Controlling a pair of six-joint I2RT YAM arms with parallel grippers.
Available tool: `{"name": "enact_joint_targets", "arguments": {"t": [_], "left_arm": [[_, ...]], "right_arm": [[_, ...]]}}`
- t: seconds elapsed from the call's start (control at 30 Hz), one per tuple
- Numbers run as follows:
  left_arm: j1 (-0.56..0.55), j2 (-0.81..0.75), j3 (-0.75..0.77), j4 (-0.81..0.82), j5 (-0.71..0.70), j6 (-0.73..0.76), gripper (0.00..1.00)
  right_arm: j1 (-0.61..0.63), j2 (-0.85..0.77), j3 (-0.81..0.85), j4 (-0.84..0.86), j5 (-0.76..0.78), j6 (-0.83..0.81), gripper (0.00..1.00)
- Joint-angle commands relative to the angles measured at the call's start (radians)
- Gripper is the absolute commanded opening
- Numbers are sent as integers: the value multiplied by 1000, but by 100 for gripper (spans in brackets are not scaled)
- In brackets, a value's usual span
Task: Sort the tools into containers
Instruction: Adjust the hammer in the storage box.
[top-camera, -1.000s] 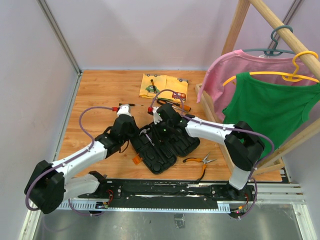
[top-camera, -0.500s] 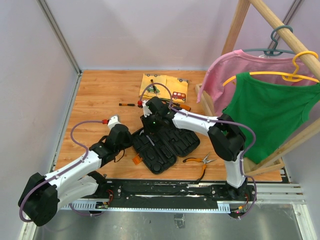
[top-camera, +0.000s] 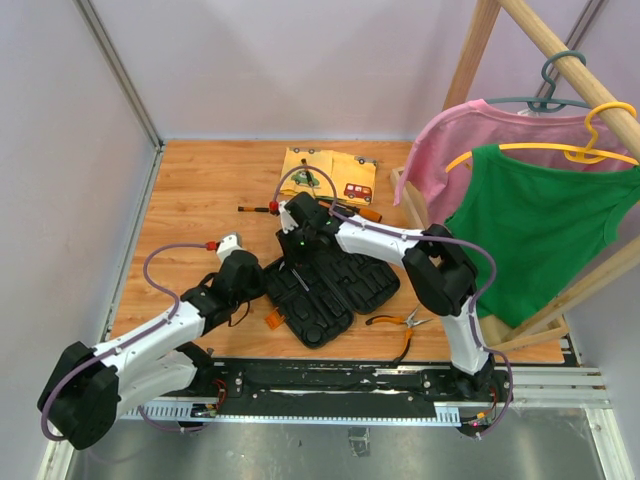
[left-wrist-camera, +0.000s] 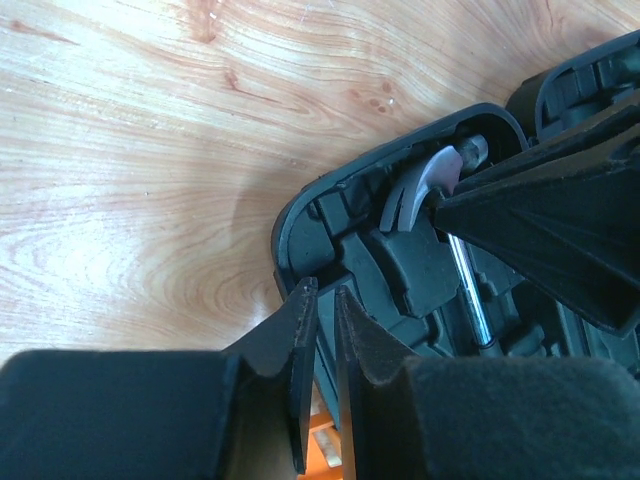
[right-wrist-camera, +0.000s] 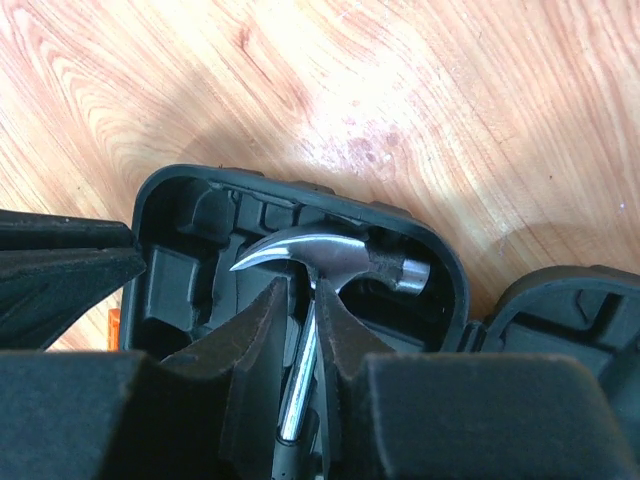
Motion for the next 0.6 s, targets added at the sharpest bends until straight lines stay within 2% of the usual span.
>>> {"name": "enact_joint_targets", "arguments": {"t": [0.0, 0.57], "left_arm": [[4, 11, -2, 34, -5, 7, 16], [4, 31, -7, 60, 7, 29, 14]], "right_arm": [[1, 33, 45, -39, 7, -22, 18], [9, 118, 108, -201, 81, -45, 12]]}}
